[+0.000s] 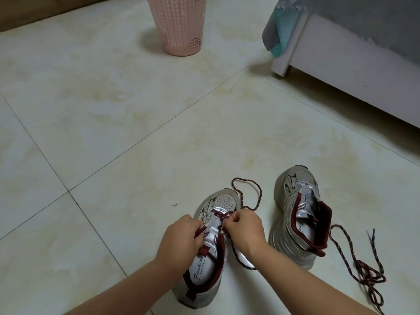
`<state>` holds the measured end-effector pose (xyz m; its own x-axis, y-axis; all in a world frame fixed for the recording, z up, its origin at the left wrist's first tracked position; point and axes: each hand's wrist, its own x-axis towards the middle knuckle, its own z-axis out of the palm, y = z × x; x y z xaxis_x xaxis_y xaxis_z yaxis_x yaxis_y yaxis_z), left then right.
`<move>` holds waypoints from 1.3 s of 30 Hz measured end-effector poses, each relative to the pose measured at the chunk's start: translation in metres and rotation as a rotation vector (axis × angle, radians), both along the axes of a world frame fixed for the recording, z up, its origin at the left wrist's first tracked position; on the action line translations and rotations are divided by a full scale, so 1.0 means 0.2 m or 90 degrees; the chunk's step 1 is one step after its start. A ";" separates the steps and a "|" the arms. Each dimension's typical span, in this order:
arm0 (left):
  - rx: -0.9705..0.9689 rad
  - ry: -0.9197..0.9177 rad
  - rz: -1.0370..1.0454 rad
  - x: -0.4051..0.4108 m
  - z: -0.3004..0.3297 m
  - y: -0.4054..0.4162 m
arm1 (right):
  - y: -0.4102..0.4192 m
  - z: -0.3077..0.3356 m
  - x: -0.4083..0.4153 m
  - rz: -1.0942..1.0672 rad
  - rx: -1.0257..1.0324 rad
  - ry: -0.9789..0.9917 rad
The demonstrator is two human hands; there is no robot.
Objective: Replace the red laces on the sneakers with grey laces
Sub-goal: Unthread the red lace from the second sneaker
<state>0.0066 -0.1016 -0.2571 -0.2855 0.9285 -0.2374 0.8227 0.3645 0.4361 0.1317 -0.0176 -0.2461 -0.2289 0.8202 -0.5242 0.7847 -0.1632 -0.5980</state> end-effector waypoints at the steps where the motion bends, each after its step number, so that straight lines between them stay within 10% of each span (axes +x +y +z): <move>1: 0.002 -0.001 -0.002 0.00 0.00 0.00 | 0.01 0.00 0.00 0.023 0.007 -0.004; 9: 0.016 -0.025 0.008 -0.01 -0.01 -0.01 | 0.12 0.00 0.06 0.381 0.279 -0.179; 18: 0.026 -0.027 0.001 -0.01 -0.01 -0.01 | 0.05 -0.03 0.08 -0.008 -0.103 0.064; 25: 0.026 -0.038 0.012 -0.01 -0.01 -0.01 | 0.10 0.04 0.09 0.164 0.164 -0.099; 31: 0.025 -0.043 0.022 -0.01 -0.01 -0.01 | 0.02 -0.03 0.09 -0.081 -0.169 0.125; 39: 0.029 -0.036 0.025 -0.01 0.00 -0.01 | 0.10 -0.02 0.14 -0.018 0.020 -0.023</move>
<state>0.0043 -0.1037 -0.2576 -0.3087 0.9271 -0.2125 0.7820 0.3746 0.4982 0.1593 0.0019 -0.2495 -0.1873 0.8424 -0.5052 0.8008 -0.1668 -0.5752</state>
